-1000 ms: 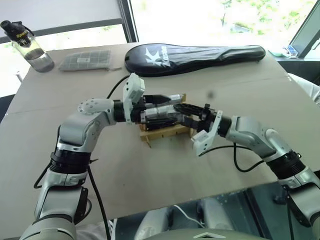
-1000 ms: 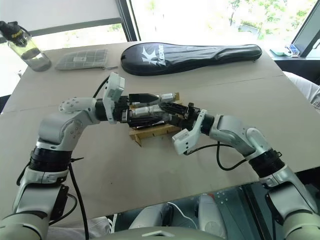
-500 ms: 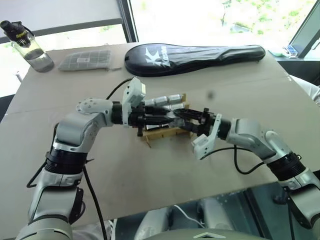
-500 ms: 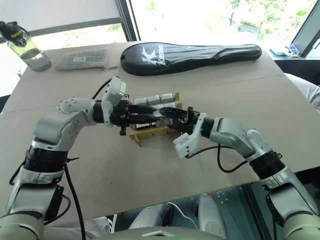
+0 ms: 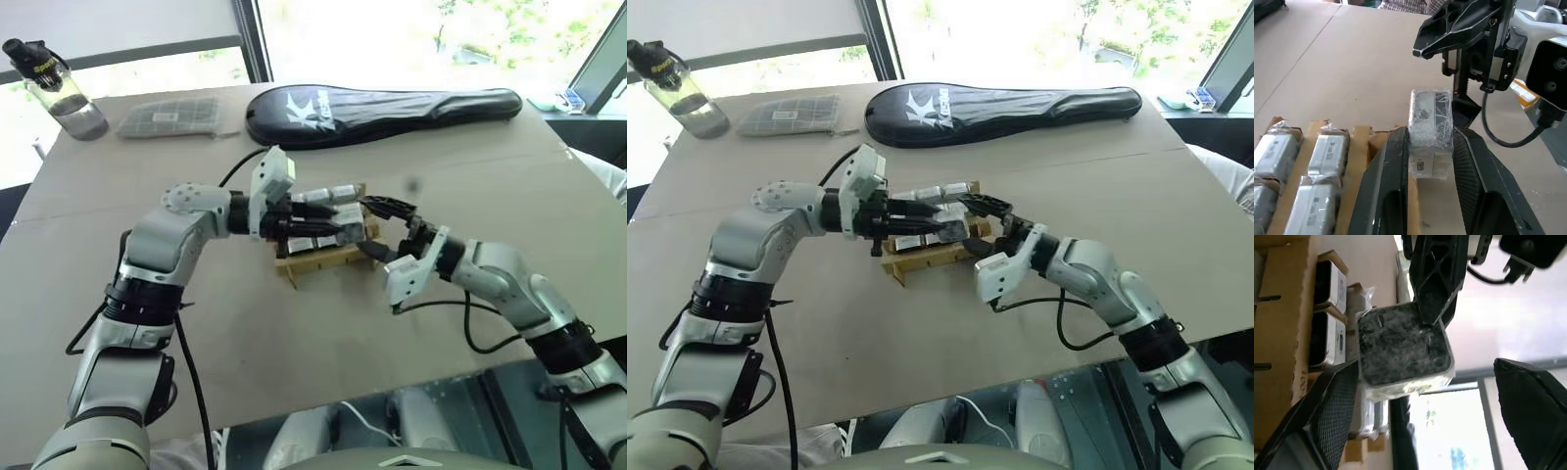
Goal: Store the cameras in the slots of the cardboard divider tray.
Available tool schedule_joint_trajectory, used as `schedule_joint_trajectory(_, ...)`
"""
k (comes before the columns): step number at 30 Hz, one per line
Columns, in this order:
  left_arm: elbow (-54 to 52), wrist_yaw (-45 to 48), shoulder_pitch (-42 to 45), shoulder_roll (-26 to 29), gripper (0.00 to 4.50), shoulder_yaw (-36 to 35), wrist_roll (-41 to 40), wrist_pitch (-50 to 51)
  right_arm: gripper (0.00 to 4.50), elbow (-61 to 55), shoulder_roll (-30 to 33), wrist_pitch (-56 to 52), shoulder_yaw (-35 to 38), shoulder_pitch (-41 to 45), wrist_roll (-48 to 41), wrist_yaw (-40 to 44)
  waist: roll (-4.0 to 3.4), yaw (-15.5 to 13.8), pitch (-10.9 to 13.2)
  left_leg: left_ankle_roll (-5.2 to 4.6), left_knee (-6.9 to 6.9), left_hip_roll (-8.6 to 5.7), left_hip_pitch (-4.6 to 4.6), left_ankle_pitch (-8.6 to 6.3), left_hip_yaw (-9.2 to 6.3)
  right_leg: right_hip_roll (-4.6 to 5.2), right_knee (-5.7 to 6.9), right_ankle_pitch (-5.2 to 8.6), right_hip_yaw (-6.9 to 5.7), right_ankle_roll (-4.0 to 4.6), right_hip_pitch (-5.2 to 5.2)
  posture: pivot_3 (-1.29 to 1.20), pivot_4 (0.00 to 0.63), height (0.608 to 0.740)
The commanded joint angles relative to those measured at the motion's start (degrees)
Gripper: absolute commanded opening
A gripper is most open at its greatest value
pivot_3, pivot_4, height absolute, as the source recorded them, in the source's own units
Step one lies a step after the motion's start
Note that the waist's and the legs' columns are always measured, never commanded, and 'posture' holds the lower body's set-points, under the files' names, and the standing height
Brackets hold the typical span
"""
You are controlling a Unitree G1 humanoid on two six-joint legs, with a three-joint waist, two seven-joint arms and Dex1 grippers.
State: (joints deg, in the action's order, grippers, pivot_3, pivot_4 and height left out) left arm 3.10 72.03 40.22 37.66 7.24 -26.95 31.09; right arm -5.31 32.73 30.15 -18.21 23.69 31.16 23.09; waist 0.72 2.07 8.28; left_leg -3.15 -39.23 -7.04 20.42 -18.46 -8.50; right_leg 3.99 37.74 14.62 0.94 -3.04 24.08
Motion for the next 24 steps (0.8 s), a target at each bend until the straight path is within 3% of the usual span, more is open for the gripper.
schedule_joint_trajectory(1, 1.22, -0.39, 1.74, -1.22, 0.76, -1.12, 0.96, -3.39, 4.43, -7.69, 1.67, -6.21, 5.71, -5.61, -9.73, 4.14, 0.0, -0.09, 0.0, 0.0, 0.02, 0.0, 0.01, 0.0, -0.02, 0.02, 0.01, 0.0, -0.02, 0.0, 0.0, 0.0, 0.15, 0.74)
schedule_joint_trajectory(7, 5.75, -0.09, 3.57, -3.63, 0.76, 0.51, 4.69, -8.53, 4.43, -23.39, -0.18, -34.48, 16.62, -22.03, -38.1, 10.51, 0.01, -0.76, -0.01, 0.0, -0.1, 0.0, 0.2, 0.0, -0.22, 0.04, 0.0, 0.0, 0.04, 0.0, 0.0, 0.0, 0.15, 0.74)
schedule_joint_trajectory(10, 7.28, -0.84, 4.12, -4.79, 0.76, 0.86, 6.93, -11.83, 4.43, -31.57, 0.17, -49.64, 26.83, -31.44, -54.55, 9.75, 0.0, -1.58, -0.01, -0.01, -0.1, -0.01, 0.2, 0.0, -0.21, 0.07, 0.01, 0.0, 0.07, 0.0, 0.0, 0.0, 0.15, 0.74)
schedule_joint_trajectory(13, 8.71, -1.16, 4.02, -6.3, 0.76, 1.13, 7.81, -13.92, 4.43, -37.05, 1.38, -56.54, 35.69, -41.25, -66.54, 11.59, 0.01, -2.01, -0.01, -0.01, -0.08, -0.02, 0.24, 0.0, -0.4, 0.08, -0.03, 0.0, -0.06, 0.0, -0.03, 0.0, 0.15, 0.74)
schedule_joint_trajectory(16, 10.52, -1.28, 3.63, -7.27, 0.76, 2.37, 10.22, -17.53, 4.43, -40.22, 2.12, -60.79, 40.71, -48.37, -73.02, 11.66, -0.02, -2.82, -0.05, -0.02, -0.08, -0.04, 0.25, 0.0, -0.41, 0.09, -0.05, 0.0, -0.07, -0.01, -0.04, 0.0, 0.15, 0.74)
schedule_joint_trajectory(24, 13.29, -1.69, 3.17, -10.09, 0.76, 4.1, 14.05, -23.44, 4.43, -44.13, 1.46, -57.03, 43.86, -55.53, -75.34, 14.85, 0.0, -2.84, -0.07, -0.02, -0.11, -0.04, 0.09, -0.01, -0.36, 0.1, 0.01, 0.0, -0.03, -0.01, -0.19, 0.0, 0.15, 0.74)
